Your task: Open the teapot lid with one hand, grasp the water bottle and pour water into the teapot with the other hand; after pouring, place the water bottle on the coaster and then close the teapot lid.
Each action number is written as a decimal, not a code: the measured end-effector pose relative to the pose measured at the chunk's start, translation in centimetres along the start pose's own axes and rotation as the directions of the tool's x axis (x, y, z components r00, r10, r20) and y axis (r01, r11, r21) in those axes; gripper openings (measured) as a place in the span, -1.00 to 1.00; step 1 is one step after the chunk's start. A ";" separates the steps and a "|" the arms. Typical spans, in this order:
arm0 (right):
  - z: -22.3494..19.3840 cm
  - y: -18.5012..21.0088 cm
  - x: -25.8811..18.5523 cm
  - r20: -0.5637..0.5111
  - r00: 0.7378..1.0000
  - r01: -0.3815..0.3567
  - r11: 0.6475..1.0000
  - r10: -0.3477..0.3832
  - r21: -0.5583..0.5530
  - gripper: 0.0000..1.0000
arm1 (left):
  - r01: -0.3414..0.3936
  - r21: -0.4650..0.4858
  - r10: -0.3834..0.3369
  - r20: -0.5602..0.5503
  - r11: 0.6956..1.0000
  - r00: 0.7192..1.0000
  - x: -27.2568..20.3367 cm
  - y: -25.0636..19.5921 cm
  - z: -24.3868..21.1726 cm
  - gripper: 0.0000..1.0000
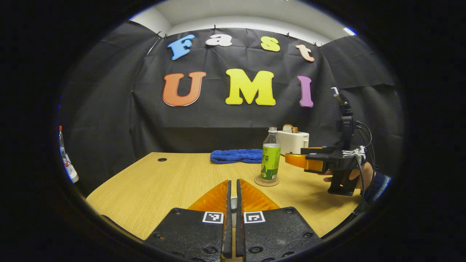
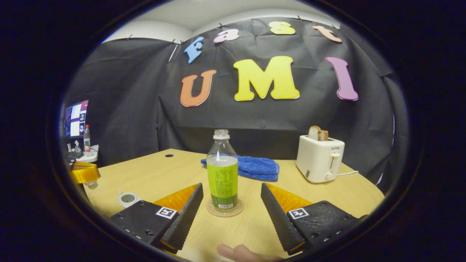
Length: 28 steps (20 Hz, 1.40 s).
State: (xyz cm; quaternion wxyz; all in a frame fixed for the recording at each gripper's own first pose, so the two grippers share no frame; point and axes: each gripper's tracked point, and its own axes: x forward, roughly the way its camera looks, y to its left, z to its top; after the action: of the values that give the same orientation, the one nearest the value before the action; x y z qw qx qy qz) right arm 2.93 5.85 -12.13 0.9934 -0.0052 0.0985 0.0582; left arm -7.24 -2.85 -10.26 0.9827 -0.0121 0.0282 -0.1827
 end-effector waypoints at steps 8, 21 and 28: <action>-0.3 -1.0 -5.2 0.053 0.998 -0.034 0.998 0.031 0.048 0.88 | -0.053 -0.013 0.052 -0.026 0.999 0.998 4.8 -1.0 -1.1 -0.87; 0.5 -1.1 -8.0 0.143 0.988 -0.069 0.995 0.058 0.076 0.87 | -0.185 0.059 0.189 -0.078 0.981 0.979 6.9 1.0 -4.5 -0.83; 0.5 0.2 -8.4 0.145 0.986 -0.090 0.994 0.080 0.058 0.89 | -0.191 0.027 0.192 -0.087 0.981 0.977 7.6 1.2 -5.4 -0.83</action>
State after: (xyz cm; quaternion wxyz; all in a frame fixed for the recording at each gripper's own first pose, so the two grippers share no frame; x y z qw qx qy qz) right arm -5.13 5.13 -9.96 0.9942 0.0354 0.0292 0.0976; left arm -0.04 -4.54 -16.12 0.9935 0.0079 0.0716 -0.0877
